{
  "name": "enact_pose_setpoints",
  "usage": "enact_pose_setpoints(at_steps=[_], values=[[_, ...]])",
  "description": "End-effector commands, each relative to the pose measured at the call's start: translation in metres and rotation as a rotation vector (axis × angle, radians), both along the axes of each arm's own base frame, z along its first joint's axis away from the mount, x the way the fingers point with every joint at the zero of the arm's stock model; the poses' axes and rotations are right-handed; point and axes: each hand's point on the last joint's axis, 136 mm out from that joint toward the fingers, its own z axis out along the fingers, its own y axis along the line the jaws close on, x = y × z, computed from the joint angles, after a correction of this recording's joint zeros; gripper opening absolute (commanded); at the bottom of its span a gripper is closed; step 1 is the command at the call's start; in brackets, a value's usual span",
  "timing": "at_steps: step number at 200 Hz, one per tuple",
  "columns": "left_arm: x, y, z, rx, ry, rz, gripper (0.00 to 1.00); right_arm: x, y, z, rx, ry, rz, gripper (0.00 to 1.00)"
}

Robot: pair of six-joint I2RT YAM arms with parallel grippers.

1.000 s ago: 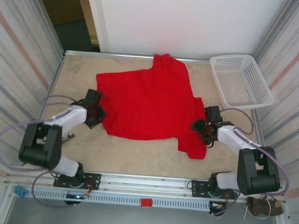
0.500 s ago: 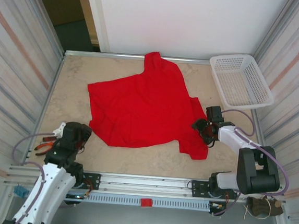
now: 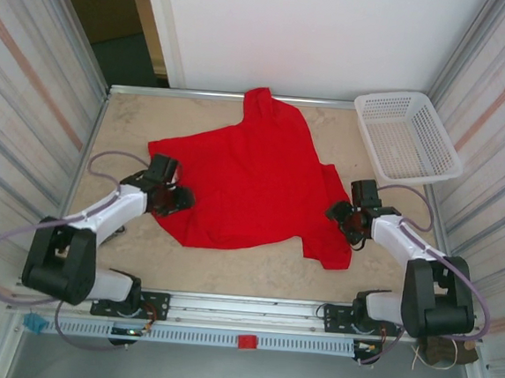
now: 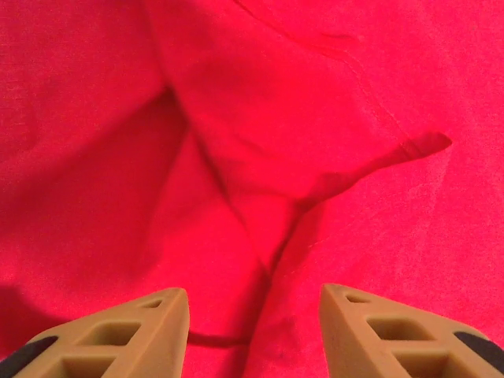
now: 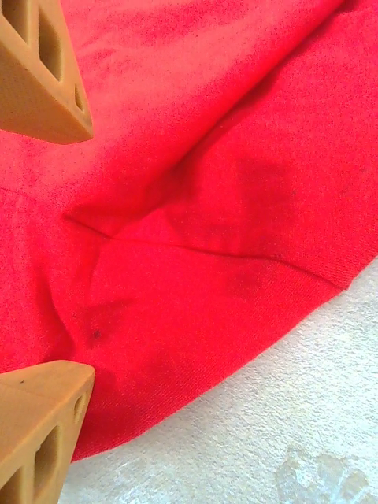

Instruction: Fold the inside-out t-shirt

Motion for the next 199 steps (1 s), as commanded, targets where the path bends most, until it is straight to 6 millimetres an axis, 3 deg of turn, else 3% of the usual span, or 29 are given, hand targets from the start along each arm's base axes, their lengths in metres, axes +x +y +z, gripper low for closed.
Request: enact_pose_setpoints(at_steps=[1, 46, 71, 78, 100, 131, 150, 172, 199], values=[[0.015, -0.021, 0.004, -0.029, -0.029, -0.140, 0.47, -0.011, -0.005, -0.002, -0.019, 0.031, 0.012, 0.71], [0.026, -0.049, -0.011, -0.042, 0.023, -0.240, 0.44, -0.011, -0.004, 0.001, -0.017, 0.022, 0.016, 0.71], [0.021, -0.055, -0.014, -0.050, 0.034, -0.257, 0.15, -0.015, -0.006, 0.006, -0.023, 0.017, 0.018, 0.71], [0.019, -0.054, -0.012, -0.053, 0.035, -0.254, 0.00, -0.017, -0.006, 0.008, -0.025, 0.015, 0.021, 0.72], [0.009, -0.050, 0.007, -0.065, -0.005, -0.226, 0.00, -0.029, -0.011, 0.014, -0.043, 0.024, 0.024, 0.74], [-0.009, -0.037, 0.064, -0.096, -0.151, -0.129, 0.00, -0.054, -0.013, 0.019, -0.046, 0.054, 0.042, 0.74], [-0.025, -0.027, 0.086, -0.136, -0.221, -0.045, 0.00, -0.072, -0.014, 0.017, -0.039, 0.090, 0.045, 0.73], [-0.041, -0.017, 0.091, -0.173, -0.266, 0.031, 0.00, -0.092, -0.014, 0.016, -0.021, 0.117, 0.040, 0.73], [-0.053, -0.009, 0.083, -0.184, -0.271, 0.071, 0.00, -0.113, -0.018, 0.006, -0.029, 0.183, 0.010, 0.72]])
